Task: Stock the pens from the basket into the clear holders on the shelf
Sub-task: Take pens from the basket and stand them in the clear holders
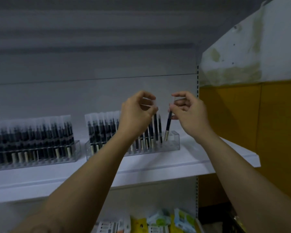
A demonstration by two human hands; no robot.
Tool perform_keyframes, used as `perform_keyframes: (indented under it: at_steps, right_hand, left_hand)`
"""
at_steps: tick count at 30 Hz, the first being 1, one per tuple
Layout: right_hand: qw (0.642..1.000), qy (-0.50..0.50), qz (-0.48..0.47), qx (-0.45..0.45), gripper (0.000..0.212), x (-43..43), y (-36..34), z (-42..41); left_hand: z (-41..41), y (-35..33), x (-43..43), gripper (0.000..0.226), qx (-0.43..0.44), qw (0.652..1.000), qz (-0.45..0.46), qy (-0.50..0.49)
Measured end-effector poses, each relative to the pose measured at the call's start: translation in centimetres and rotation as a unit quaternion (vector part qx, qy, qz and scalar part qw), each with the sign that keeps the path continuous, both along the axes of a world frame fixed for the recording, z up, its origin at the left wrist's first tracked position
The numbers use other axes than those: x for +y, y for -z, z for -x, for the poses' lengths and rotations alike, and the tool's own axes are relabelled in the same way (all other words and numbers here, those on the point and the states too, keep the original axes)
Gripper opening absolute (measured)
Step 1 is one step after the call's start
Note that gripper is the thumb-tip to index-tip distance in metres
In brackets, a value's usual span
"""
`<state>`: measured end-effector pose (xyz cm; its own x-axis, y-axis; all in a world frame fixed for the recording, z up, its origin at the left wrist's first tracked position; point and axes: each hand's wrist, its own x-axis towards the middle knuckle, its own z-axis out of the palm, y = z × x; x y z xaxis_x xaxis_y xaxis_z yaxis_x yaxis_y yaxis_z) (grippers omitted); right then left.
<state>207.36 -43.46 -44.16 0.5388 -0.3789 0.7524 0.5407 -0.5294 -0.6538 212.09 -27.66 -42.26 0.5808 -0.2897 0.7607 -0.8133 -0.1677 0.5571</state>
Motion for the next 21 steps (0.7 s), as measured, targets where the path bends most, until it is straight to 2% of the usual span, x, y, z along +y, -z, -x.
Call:
perform_keyframes:
  at_steps: [6,9,16,21]
  right_hand:
    - [1.0,0.014,-0.016,-0.021,0.026,-2.1,-1.2,-3.9]
    - [1.0,0.01,-0.017,-0.017,0.027,-2.5,-1.1,-5.5]
    - [0.999,-0.001,0.013,0.042,0.025,-2.9,0.3,-6.4]
    - [0.985,-0.003,0.124,0.117,0.043,-2.8,0.9,-5.7]
  left_hand:
    - [-2.8,-2.0,-2.3,0.019,-0.047,0.998,0.004,-0.038]
    - [-4.0,-1.9,-3.1,0.019,-0.043,0.998,-0.012,-0.046]
    - [-5.5,-0.8,-3.9,0.018,-0.022,0.991,-0.104,-0.076]
    - [-5.8,-0.8,-4.4,0.019,-0.018,0.985,-0.136,-0.108]
